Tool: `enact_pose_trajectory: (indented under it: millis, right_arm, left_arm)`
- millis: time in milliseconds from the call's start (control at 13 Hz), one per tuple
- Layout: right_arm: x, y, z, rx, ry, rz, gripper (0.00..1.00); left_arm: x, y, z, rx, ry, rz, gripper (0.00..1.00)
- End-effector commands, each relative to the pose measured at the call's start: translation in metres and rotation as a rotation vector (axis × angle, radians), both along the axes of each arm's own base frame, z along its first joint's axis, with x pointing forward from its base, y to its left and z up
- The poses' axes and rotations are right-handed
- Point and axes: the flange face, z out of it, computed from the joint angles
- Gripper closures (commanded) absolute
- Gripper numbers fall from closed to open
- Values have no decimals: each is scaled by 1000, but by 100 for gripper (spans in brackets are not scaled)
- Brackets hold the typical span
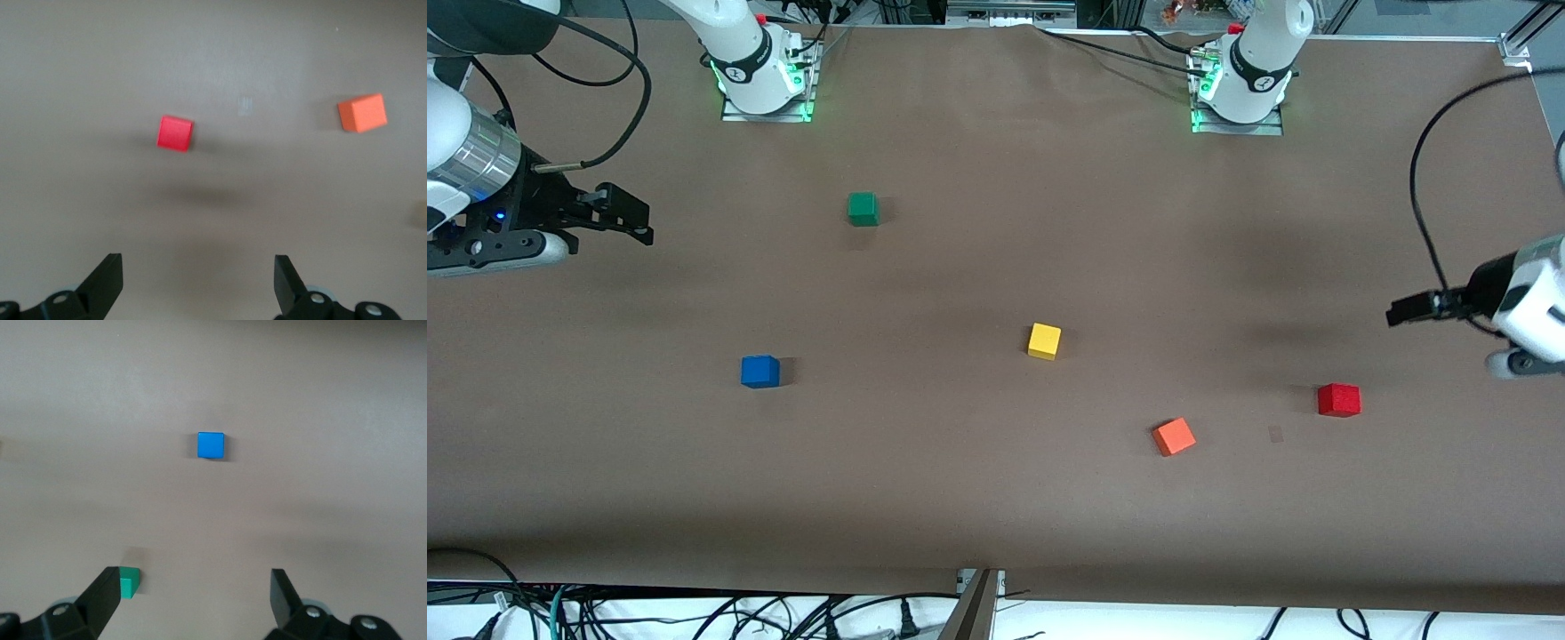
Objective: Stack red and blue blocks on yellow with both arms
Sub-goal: 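Move the left gripper toward the red cube, then lower the left gripper and grasp the red cube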
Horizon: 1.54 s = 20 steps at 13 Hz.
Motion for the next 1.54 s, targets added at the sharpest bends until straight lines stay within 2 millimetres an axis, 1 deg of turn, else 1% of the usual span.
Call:
enact_pose_trajectory:
  millis: [0,231,385,462,769,923,1077,1231,1308,1385,1462]
  right_arm:
    - [2,1,6,-6,-5,7,1]
    - [2,1,6,-6,-5,7,1]
    - [2,1,6,-6,-5,9,1]
    - [2,1,6,-6,-5,7,1]
    - [2,0,6,0,-4,3,0]
    - [2,0,6,1,-4,2,0]
    - [3,0,5,1,-4,1,1]
    - [5,1,5,8,-16,0,0]
    - [10,3,-3,9,-17,0,1]
    - [12,5,-8,5,-16,9,1]
    - [13,9,-8,4,-17,25,0]
  left_arm:
    - [28,20,-59,0,-12,-75,0]
    - [42,36,-126,19,-6,-106,0]
    - [46,51,-169,17,-26,-126,0]
    - [47,52,-188,18,-43,-143,0]
    - [40,51,-237,21,-76,-163,0]
    - [32,50,-261,24,-95,-164,0]
    - [24,48,-273,22,-93,-167,0]
    - [19,48,-280,17,-78,-186,0]
    - [18,48,-280,17,-77,-187,0]
    - [16,54,-281,16,-72,-187,6]
    - [15,55,-280,13,-70,-206,36]
